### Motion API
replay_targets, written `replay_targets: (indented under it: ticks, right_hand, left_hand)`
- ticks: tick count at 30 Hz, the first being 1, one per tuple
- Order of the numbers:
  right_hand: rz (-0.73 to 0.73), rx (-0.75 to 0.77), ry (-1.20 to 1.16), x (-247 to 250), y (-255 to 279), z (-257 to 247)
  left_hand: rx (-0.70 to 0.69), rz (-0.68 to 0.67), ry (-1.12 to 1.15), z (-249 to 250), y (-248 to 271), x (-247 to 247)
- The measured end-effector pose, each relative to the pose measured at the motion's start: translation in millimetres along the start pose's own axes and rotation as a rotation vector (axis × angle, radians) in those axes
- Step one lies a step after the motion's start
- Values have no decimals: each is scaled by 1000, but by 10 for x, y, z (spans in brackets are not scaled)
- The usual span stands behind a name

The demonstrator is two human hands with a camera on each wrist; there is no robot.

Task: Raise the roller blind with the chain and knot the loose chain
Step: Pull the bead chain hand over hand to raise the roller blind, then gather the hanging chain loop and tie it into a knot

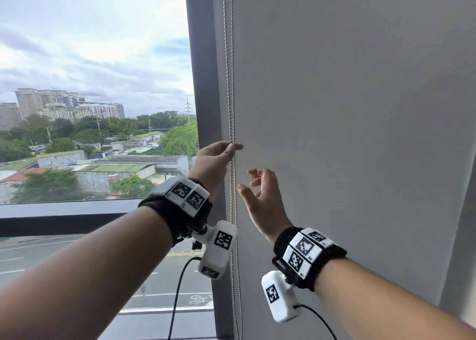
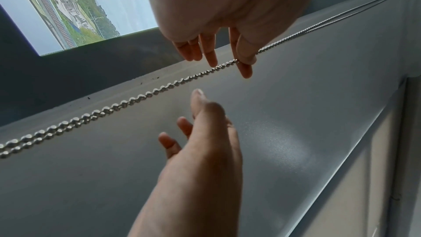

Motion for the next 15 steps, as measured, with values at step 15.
replay_targets:
  ticks: [15]
  right_hand:
    - [-182, -100, -337, -537, -228, 221]
  left_hand:
    - [25, -6, 76, -247, -215, -35]
Point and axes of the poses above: each hand's wrist, its own y-axis away from the middle knuckle, its own x-axis out of the back of the hand, z = x × y, the point moved 10 cm from there along -y, towards the middle knuckle, and after that the axes turned 10 degrees about x, right-handed, at the moved point
